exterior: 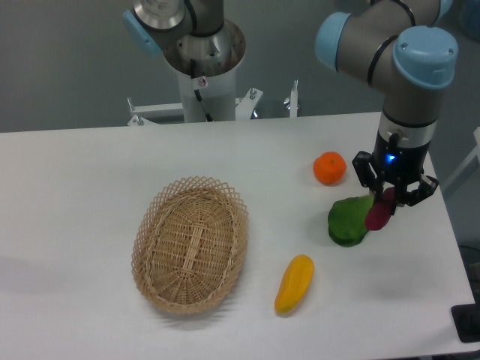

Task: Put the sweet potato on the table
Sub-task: 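Hold the purple sweet potato in the gripper above the green vegetable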

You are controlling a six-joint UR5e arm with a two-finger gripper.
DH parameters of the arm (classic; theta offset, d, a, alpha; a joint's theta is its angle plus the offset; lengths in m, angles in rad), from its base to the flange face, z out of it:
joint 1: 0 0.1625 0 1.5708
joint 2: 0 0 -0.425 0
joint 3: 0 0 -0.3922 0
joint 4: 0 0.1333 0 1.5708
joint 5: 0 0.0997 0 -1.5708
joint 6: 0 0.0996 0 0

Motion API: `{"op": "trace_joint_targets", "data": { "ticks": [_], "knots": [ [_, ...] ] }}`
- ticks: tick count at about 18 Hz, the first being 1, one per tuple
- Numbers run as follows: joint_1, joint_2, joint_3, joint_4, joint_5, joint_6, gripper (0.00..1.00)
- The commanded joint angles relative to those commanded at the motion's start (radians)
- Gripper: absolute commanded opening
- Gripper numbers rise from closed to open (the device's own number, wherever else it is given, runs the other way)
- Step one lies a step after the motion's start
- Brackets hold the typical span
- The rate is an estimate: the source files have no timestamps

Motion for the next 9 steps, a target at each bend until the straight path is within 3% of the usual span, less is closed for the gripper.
{"op": "trace_joint_targets", "data": {
  "ticks": [9],
  "knots": [
    [-0.002, -0.002, -0.009, 0.005, 0.0, -0.003, 0.22]
  ]
}}
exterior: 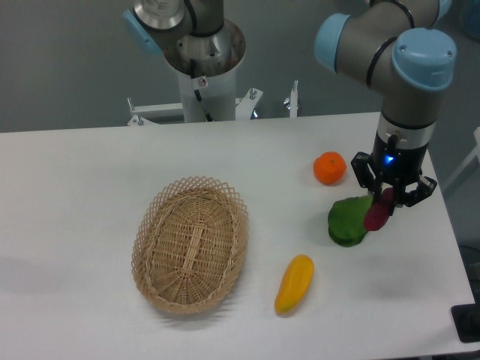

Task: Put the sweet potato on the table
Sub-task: 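Hold the purple sweet potato in the gripper above the green vegetable, then carry the sweet potato toward the yellow fruit and lower it to the table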

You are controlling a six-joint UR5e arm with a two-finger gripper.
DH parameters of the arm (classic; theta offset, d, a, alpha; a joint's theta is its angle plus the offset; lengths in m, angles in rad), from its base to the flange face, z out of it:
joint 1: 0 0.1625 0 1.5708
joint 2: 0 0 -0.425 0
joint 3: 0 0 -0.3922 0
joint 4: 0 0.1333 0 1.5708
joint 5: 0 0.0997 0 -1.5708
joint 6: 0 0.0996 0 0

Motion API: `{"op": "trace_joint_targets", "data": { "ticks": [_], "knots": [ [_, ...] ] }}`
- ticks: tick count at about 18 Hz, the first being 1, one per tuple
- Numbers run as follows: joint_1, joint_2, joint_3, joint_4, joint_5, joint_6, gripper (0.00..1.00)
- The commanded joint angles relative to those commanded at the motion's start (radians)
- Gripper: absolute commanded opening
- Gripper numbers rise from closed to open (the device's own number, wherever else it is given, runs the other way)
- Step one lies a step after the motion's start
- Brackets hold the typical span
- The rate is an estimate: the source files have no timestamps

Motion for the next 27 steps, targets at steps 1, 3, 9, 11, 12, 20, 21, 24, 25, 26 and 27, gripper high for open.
{"op": "trace_joint_targets", "data": {
  "ticks": [1, 3, 9, 11, 12, 20, 21, 24, 25, 26, 27],
  "knots": [
    [-0.002, 0.0, -0.002, 0.002, 0.0, -0.002, 0.22],
    [-0.005, -0.008, -0.003, 0.005, 0.002, -0.002, 0.22],
    [-0.026, -0.021, -0.021, 0.066, 0.002, -0.13, 0.22],
    [-0.037, -0.038, -0.035, 0.141, 0.003, -0.181, 0.22],
    [-0.038, -0.05, -0.044, 0.179, 0.003, -0.205, 0.22],
    [-0.127, -0.247, -0.018, 0.443, 0.103, -0.437, 0.22],
    [-0.129, -0.267, -0.009, 0.459, 0.103, -0.451, 0.22],
    [-0.13, -0.302, -0.008, 0.469, 0.104, -0.437, 0.22],
    [-0.132, -0.307, -0.014, 0.471, 0.106, -0.419, 0.22],
    [-0.135, -0.307, -0.021, 0.471, 0.106, -0.379, 0.22],
    [-0.135, -0.305, -0.037, 0.471, 0.107, -0.329, 0.22]
  ]
}}
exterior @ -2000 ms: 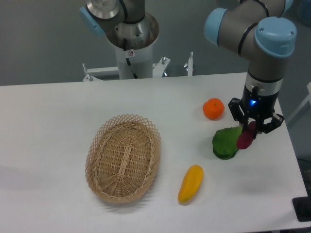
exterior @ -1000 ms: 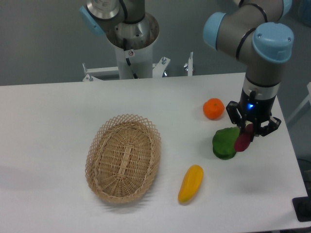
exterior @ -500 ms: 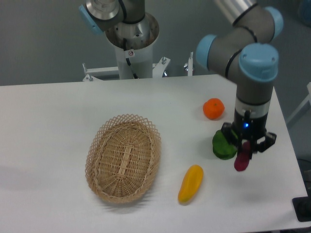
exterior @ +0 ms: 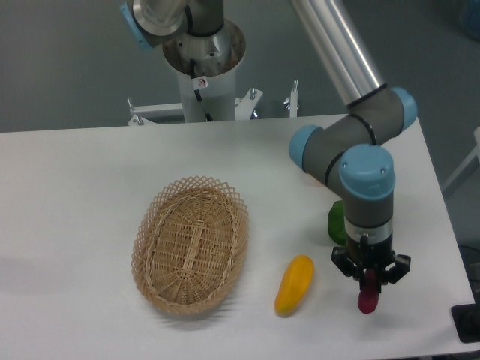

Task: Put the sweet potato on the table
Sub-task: 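Carry the sweet potato toward the yellow fruit and lower it to the table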

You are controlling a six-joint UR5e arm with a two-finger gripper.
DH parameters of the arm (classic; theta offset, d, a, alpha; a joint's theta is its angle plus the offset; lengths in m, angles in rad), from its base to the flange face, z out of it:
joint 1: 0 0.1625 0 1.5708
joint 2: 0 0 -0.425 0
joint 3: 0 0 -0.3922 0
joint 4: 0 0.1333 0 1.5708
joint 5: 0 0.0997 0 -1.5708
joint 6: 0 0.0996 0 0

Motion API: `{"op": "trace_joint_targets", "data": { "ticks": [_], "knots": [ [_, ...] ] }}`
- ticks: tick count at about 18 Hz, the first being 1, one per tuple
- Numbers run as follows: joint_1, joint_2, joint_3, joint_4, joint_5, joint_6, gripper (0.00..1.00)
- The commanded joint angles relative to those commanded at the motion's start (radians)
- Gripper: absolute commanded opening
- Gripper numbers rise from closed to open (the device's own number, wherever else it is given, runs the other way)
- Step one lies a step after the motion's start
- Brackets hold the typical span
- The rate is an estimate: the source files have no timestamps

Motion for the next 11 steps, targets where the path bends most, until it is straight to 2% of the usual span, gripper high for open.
{"op": "trace_joint_targets", "data": {
  "ticks": [4, 11],
  "knots": [
    [0.0, 0.014, -0.072, 0.002, 0.005, 0.148, 0.22],
    [-0.012, 0.002, -0.088, 0.0, 0.061, 0.162, 0.23]
  ]
}}
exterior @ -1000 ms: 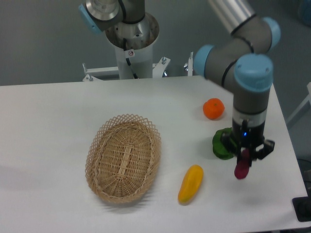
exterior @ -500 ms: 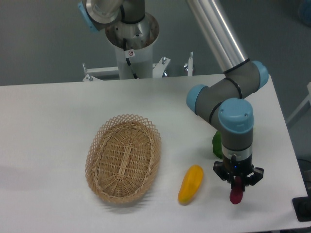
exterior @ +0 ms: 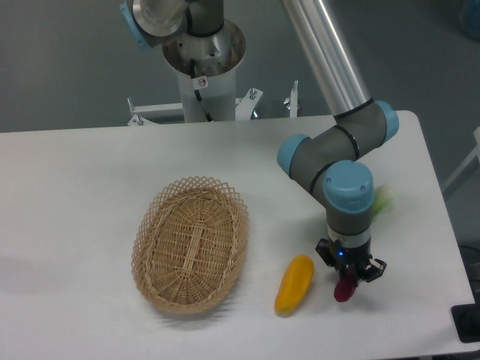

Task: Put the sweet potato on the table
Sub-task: 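Carry the sweet potato toward the yellow fruit and lower it to the table, then open the gripper to release the sweet potato on the table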

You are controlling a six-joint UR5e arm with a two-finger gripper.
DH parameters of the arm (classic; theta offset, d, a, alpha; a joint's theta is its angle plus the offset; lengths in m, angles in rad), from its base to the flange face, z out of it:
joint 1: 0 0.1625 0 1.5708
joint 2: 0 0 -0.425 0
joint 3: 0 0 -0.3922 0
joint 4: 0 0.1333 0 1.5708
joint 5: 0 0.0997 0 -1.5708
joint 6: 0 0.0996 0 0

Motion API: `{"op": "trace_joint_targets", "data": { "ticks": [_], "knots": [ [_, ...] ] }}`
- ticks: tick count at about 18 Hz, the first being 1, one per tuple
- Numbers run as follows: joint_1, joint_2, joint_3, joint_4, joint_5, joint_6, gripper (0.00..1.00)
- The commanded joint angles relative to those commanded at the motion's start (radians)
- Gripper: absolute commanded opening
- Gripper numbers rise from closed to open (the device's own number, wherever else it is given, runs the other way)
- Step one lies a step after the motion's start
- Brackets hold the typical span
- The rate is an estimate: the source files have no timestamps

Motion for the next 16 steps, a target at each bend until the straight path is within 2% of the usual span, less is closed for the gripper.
{"op": "trace_joint_targets", "data": {
  "ticks": [4, 5, 6, 7, 8, 12, 16],
  "knots": [
    [-0.002, 0.0, 0.002, 0.002, 0.0, -0.002, 0.29],
    [-0.002, 0.0, 0.002, 0.002, 0.0, -0.003, 0.42],
    [-0.002, 0.0, 0.002, 0.002, 0.002, -0.008, 0.7],
    [-0.003, 0.0, 0.005, 0.002, 0.006, -0.009, 0.88],
    [-0.003, 0.001, 0.009, 0.002, 0.014, -0.009, 1.0],
    [-0.002, 0.049, 0.023, 0.003, 0.018, -0.054, 1.0],
    [-0.002, 0.06, 0.069, 0.003, 0.02, -0.12, 1.0]
  ]
}}
